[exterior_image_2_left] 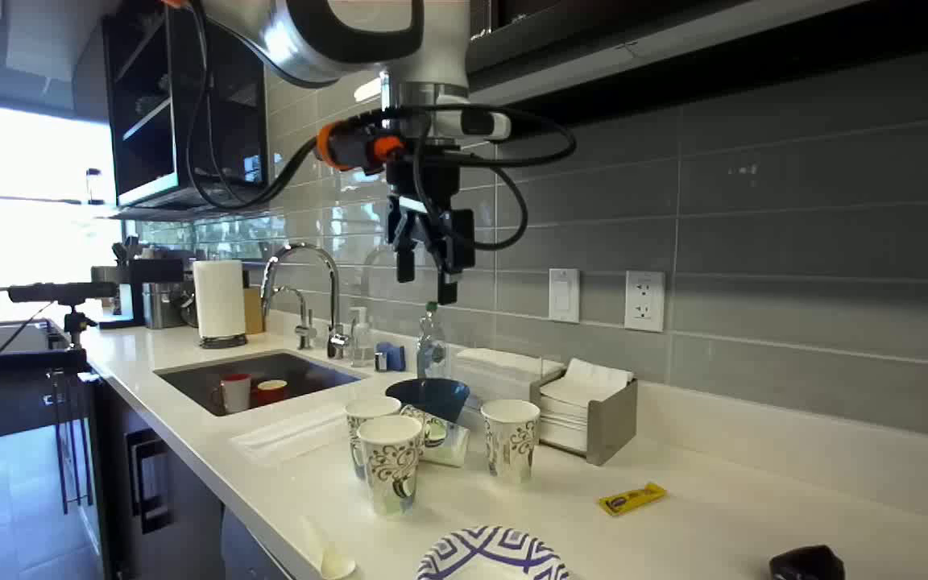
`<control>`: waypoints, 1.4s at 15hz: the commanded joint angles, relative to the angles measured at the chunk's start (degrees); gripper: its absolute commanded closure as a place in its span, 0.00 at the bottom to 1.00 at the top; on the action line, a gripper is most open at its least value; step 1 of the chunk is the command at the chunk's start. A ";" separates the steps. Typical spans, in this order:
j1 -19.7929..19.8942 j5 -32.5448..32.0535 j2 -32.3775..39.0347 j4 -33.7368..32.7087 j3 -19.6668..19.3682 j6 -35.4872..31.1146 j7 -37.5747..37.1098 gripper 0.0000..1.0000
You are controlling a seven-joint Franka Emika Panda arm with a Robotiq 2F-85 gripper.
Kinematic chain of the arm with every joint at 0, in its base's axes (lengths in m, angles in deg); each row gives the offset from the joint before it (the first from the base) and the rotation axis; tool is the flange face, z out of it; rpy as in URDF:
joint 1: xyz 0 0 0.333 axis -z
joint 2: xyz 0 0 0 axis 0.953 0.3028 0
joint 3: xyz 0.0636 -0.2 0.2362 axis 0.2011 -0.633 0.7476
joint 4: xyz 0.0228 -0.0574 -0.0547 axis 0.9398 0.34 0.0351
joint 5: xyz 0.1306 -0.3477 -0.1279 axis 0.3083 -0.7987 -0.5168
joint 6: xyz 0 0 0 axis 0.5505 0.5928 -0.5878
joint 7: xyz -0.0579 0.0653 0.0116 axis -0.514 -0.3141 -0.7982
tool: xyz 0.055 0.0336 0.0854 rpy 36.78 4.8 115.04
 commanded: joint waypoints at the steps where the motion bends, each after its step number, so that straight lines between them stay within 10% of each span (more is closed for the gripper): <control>1: 1.32 0.58 0.16 -0.14 1.06 0.19 0.50 0.00; 11: 1.32 0.57 0.16 -0.14 1.06 0.19 0.50 0.00; 21: -3.85 -7.87 15.02 -4.43 14.56 -1.93 -4.50 0.00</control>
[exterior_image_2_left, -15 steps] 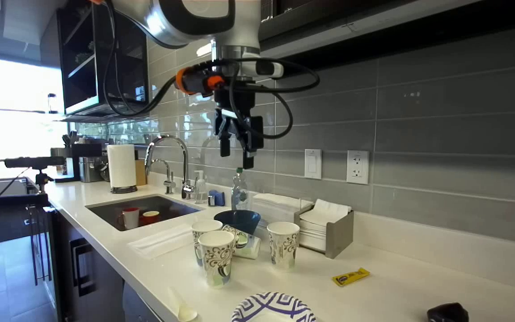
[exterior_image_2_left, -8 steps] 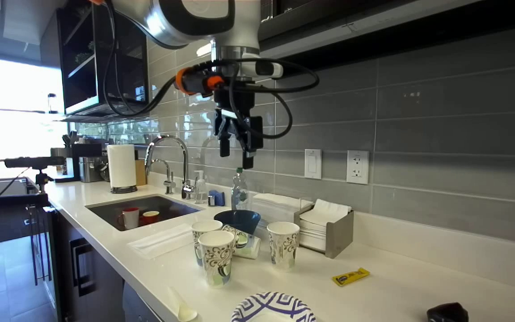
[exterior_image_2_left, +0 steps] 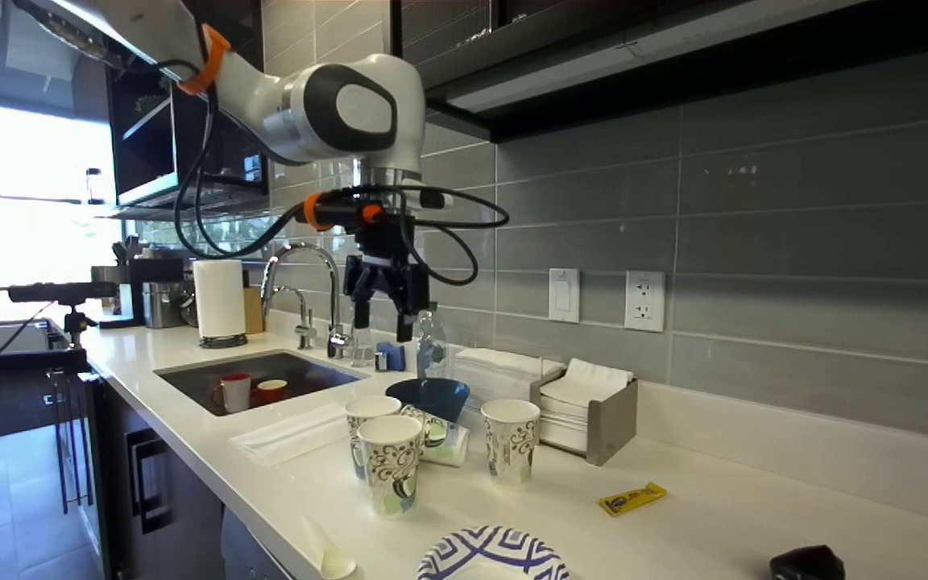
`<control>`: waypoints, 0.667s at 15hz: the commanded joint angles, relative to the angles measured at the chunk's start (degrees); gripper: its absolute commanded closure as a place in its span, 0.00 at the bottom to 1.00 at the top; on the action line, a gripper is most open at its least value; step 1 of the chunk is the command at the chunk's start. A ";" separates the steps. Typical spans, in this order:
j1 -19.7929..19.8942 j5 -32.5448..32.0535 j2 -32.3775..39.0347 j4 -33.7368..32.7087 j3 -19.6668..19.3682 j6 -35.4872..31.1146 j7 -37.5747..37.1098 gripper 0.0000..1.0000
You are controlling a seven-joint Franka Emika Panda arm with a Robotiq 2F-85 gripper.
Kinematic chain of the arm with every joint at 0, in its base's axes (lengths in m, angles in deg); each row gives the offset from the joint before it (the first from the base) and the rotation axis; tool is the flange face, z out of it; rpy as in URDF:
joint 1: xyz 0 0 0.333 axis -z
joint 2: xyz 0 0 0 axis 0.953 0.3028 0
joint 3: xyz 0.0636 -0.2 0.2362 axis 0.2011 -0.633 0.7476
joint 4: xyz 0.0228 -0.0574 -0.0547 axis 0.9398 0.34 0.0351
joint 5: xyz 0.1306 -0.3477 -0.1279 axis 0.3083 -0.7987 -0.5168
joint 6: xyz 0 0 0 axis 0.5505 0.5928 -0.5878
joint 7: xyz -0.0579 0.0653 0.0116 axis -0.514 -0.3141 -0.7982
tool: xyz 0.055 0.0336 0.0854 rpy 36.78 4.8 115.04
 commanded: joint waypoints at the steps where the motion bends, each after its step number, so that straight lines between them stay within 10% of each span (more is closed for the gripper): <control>1: -0.78 -7.01 7.28 -4.24 3.76 -2.33 -3.81 0.00; 10: -2.56 -12.50 13.52 -5.43 5.47 -5.57 -7.58 0.00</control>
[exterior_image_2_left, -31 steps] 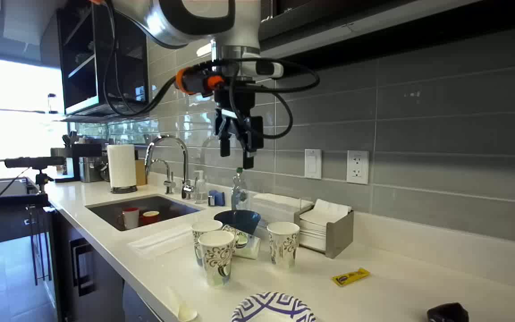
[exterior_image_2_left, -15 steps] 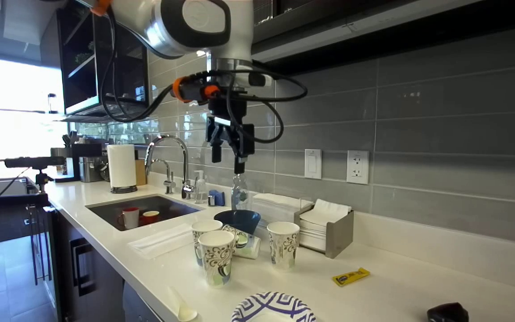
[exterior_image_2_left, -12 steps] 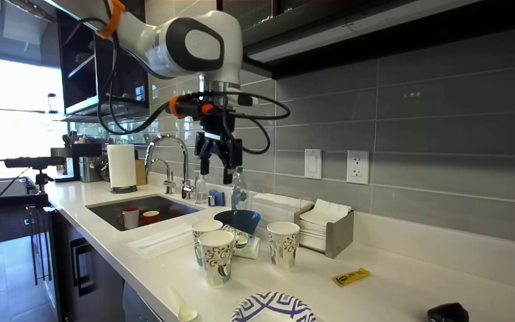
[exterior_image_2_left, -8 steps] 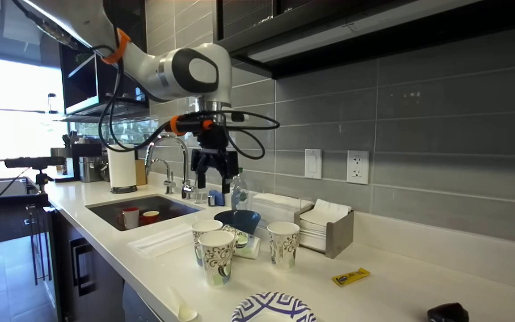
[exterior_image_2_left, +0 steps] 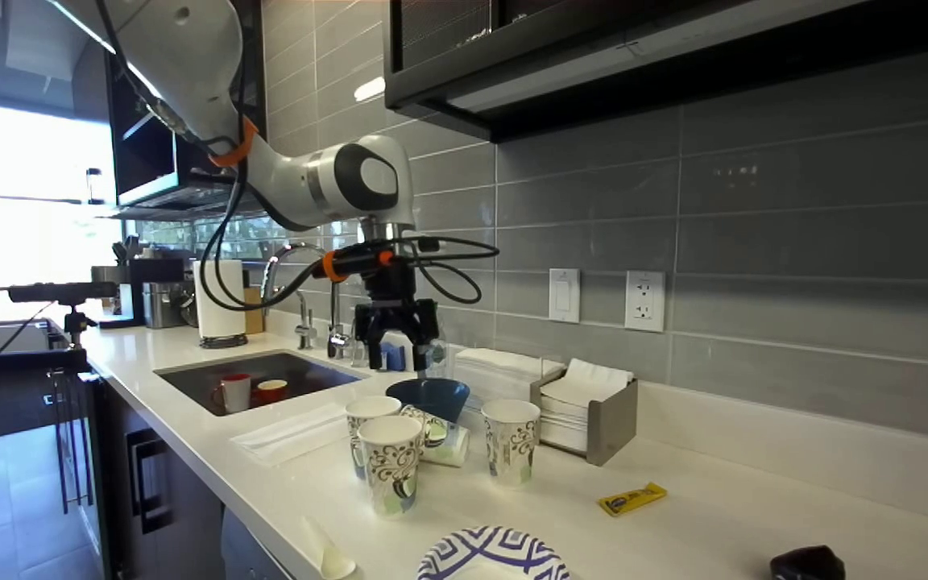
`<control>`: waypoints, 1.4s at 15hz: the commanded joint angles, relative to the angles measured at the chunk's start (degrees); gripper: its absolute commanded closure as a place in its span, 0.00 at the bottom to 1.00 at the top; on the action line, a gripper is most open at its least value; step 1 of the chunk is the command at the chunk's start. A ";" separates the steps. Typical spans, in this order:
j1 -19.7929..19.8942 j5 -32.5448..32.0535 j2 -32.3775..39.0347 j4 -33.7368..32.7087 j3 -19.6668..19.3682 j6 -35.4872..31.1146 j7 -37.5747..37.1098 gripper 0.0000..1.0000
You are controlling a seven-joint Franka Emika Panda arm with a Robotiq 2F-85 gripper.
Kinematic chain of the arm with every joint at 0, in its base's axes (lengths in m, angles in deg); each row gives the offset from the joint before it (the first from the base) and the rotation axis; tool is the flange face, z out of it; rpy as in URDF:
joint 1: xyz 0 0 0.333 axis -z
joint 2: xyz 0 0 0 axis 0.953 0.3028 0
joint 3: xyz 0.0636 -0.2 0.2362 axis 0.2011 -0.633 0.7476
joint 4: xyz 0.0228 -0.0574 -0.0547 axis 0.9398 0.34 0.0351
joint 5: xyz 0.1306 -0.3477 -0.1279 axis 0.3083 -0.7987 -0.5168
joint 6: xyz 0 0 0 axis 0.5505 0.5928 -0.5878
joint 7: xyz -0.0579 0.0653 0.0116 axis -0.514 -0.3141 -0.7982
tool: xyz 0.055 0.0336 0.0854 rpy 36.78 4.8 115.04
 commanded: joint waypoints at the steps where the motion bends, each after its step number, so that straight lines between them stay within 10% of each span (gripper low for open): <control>1: -0.66 -0.02 -0.23 -0.14 -0.74 0.21 -0.03 0.00; 21: -6.78 -15.98 18.43 -13.45 -0.26 -3.34 -9.44 0.00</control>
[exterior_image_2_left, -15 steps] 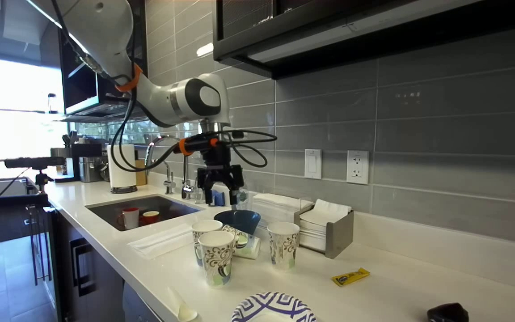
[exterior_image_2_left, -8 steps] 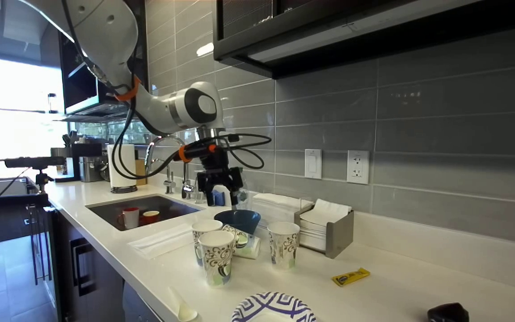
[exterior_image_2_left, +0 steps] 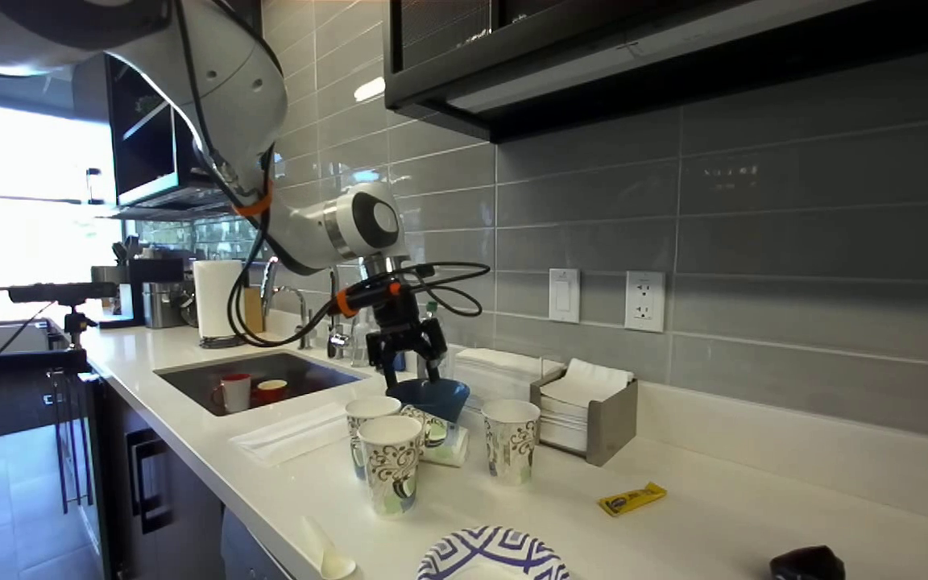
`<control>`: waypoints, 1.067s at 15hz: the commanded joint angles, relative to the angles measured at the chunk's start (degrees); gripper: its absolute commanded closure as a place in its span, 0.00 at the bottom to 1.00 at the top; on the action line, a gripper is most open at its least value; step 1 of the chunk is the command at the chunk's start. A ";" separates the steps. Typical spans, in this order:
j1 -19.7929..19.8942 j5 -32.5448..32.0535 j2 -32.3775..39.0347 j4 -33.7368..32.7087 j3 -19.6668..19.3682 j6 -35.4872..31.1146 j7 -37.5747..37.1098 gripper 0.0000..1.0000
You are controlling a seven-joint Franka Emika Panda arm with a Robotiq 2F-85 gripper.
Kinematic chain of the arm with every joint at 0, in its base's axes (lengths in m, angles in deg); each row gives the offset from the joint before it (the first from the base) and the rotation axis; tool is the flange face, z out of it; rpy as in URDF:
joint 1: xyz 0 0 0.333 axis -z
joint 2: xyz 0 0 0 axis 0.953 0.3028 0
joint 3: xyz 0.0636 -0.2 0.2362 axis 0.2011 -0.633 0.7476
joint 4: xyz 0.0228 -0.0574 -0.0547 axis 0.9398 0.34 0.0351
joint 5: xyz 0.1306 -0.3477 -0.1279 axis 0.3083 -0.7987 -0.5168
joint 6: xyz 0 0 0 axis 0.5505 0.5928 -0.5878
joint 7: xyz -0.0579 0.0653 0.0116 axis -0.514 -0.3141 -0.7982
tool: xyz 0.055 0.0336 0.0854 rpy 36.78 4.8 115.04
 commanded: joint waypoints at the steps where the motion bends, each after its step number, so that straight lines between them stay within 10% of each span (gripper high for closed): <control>1: -2.31 -3.19 6.52 -6.68 -1.18 2.83 -0.78 0.00; 16: -2.64 -1.77 4.93 -7.72 -2.99 9.37 5.60 0.00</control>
